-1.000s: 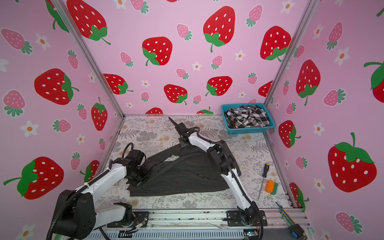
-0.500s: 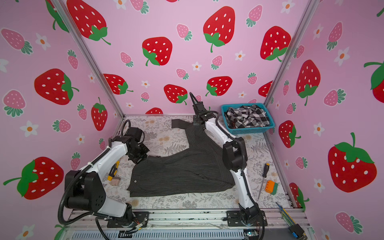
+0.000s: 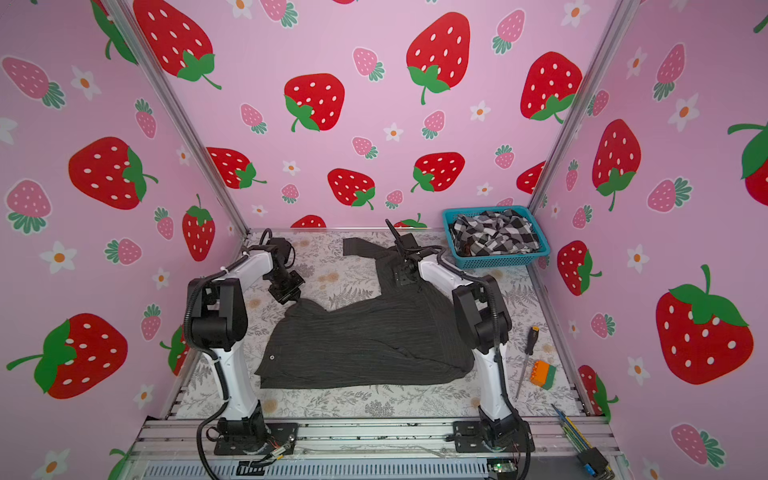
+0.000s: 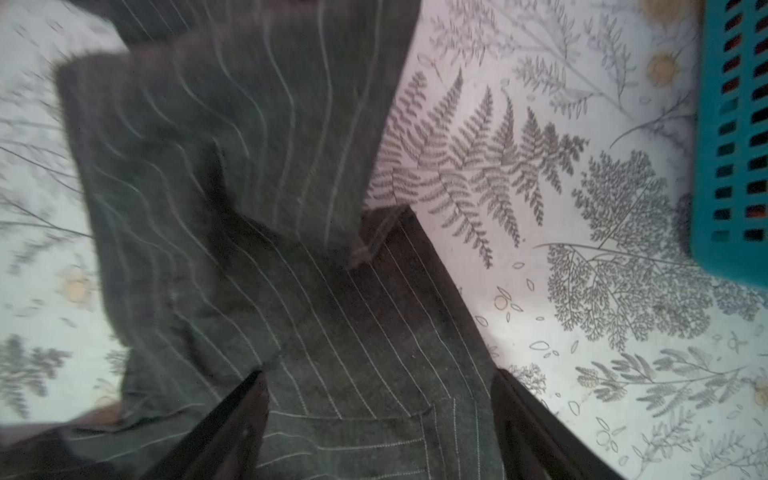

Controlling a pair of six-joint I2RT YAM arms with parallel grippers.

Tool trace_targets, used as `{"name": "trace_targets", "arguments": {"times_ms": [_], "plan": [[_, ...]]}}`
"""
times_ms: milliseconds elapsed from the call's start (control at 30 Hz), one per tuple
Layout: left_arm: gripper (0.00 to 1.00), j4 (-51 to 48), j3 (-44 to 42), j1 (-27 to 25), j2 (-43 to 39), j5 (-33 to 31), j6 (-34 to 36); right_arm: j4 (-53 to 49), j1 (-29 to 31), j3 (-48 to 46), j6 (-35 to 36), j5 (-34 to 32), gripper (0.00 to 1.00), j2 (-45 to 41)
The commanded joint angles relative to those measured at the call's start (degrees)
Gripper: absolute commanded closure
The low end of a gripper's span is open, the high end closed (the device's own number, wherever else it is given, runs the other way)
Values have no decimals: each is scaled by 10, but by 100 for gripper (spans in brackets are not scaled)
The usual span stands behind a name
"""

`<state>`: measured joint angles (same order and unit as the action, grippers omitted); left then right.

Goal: Fold and stack the long sleeve shirts

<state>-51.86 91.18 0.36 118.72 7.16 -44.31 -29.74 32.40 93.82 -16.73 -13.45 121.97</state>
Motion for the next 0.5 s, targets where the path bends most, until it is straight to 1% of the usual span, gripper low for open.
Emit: {"name": "trace_targets", "arguments": {"times_ms": [0, 100, 167, 233, 333, 367, 467], "plan": [[100, -35, 42, 13, 8, -3, 17, 8, -6, -13, 16, -61, 14, 22], [100, -44, 56, 23, 28, 2, 25, 6, -16, 0, 11, -93, 16, 57], [100, -51, 69, 26, 45, 0, 33, -8, -27, 23, -3, -114, 21, 82], [100, -63, 91, 28, 66, -9, 43, -19, -42, 38, -17, -118, 22, 96], [100, -91, 139, 30, 103, -28, 61, -37, -62, 58, -32, -89, 22, 104], [100, -101, 158, 30, 116, -34, 67, -38, -68, 61, -32, -69, 23, 103], [62, -117, 201, 31, 140, -50, 78, -35, -72, 65, -20, -6, 24, 96]]}}
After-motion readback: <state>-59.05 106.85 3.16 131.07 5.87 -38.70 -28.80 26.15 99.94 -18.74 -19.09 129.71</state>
